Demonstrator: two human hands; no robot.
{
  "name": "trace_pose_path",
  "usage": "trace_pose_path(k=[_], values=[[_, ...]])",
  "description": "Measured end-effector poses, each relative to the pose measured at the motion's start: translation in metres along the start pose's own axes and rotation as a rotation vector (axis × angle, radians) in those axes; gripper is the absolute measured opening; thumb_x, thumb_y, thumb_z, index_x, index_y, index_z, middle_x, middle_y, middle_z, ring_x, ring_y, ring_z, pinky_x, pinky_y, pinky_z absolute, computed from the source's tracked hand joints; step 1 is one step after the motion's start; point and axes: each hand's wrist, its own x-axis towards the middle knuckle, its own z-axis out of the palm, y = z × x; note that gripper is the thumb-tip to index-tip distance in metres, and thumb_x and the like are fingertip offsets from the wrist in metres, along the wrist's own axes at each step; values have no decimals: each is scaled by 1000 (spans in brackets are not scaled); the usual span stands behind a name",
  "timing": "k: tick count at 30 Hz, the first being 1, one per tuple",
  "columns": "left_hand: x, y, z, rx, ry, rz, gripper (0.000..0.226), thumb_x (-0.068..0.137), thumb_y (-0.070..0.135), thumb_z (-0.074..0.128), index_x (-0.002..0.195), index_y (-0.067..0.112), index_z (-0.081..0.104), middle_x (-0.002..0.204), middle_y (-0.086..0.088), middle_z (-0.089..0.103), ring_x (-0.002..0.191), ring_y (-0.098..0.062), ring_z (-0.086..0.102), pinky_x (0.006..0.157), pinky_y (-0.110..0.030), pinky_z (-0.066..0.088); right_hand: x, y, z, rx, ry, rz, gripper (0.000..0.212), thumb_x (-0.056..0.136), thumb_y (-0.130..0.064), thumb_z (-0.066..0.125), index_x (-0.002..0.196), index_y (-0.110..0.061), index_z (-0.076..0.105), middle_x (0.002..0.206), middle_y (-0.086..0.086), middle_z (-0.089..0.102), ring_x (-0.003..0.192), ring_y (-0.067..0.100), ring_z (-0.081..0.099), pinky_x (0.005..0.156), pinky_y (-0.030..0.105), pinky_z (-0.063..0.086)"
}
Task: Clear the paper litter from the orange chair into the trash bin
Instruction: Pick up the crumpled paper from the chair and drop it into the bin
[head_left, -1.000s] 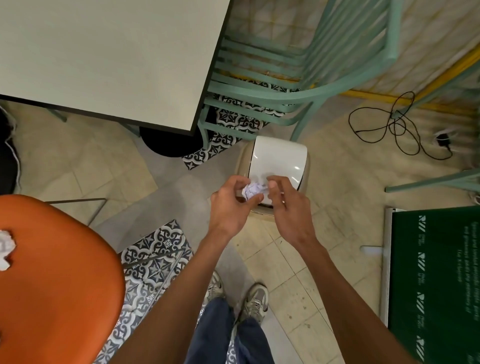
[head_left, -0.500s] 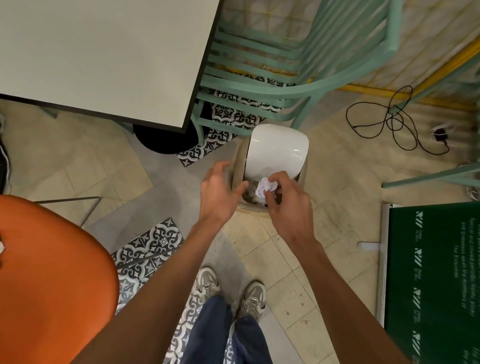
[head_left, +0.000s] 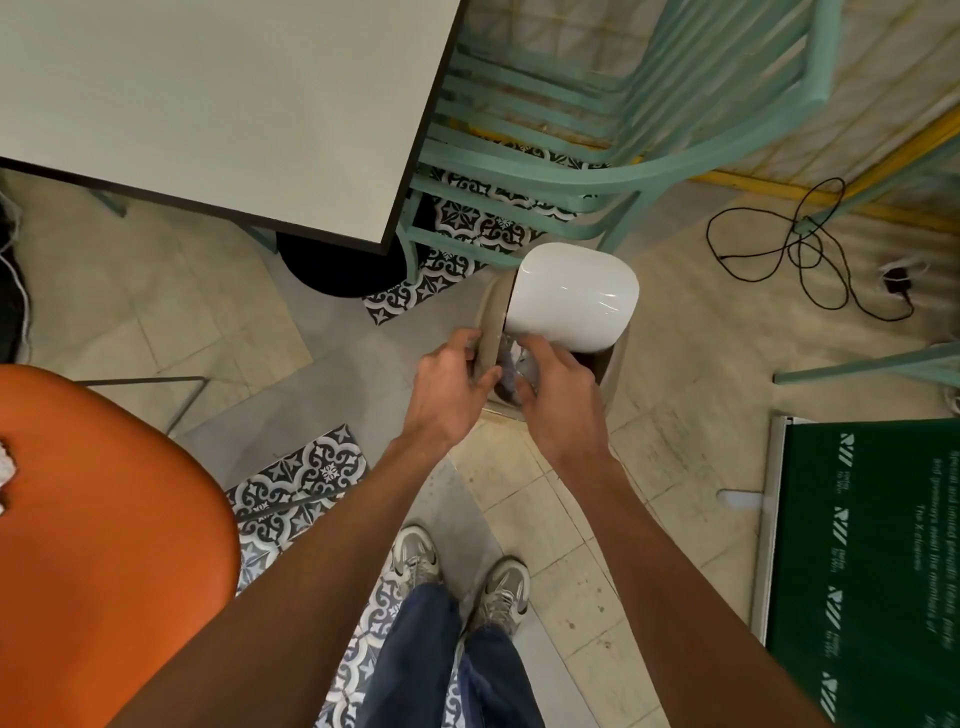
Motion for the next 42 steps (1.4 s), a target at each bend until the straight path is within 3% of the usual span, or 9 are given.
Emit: trace_pose_path(k=[7,15,21,25,28,31,34,39,42], values=[[-40,-21,-30,0,95,13,42,98,28,74,136,30,57,123,0,74,116,-16,69,99,-41,59,-26,-26,-12,-1,30,17,38,103,-22,67,140,-25,61,136,7,69,112,31,70,91,45,62],[-110,-74,-94,-103,283,-44,27,100,23,70,127,24,65,111,5,76,103,-8,71,85,-38,63,-69,-83,-3,66,-9,-84,34,102,-22,69,136,-24,67,133,-2,73,119,17,69,103,34,57],[-151,-152,-170,-69,449,-130,12,101,20,69,112,21,71,106,8,77,95,-9,73,79,-37,61,-88,-169,54,78,-139,-187,29,103,-26,68,132,-27,69,129,-5,73,115,15,68,99,27,53],[-173,-223,-229,-96,516,-220,11,100,16,68,107,22,74,100,10,78,86,-4,72,74,-29,61,-96,-236,114,77,-201,-264,29,102,-27,69,131,-25,70,129,-6,73,112,14,69,97,25,54],[-186,-281,-277,-75,563,-290,13,98,9,69,103,19,74,98,7,78,84,-5,71,69,-7,50,-102,-289,164,105,-266,-302,28,103,-29,69,130,-24,70,128,-5,72,112,15,69,96,33,59],[-192,-335,-321,-54,593,-384,12,98,8,68,104,17,73,98,4,77,83,-3,67,69,1,41,-105,-337,213,86,-345,-349,25,104,-32,67,129,-25,69,126,-6,72,112,13,68,95,30,57],[-196,-385,-361,-32,614,-450,12,99,9,66,107,15,73,100,2,75,86,-6,65,74,-13,45,-107,-384,260,72,-414,-381,27,103,-31,65,130,-26,68,127,-4,71,112,16,68,93,33,58],[-178,-457,-417,52,644,-497,15,101,12,64,112,10,74,107,-9,78,91,-25,73,86,-38,61,-101,-457,327,57,-467,-454,24,103,-24,66,126,-20,70,124,6,71,102,27,70,87,41,60],[-159,-492,-444,105,597,-473,19,102,13,62,117,10,73,112,-12,77,93,-28,73,85,-40,61,-94,-493,369,39,-481,-497,28,104,-23,65,132,-20,69,128,7,70,106,28,69,90,40,59]])
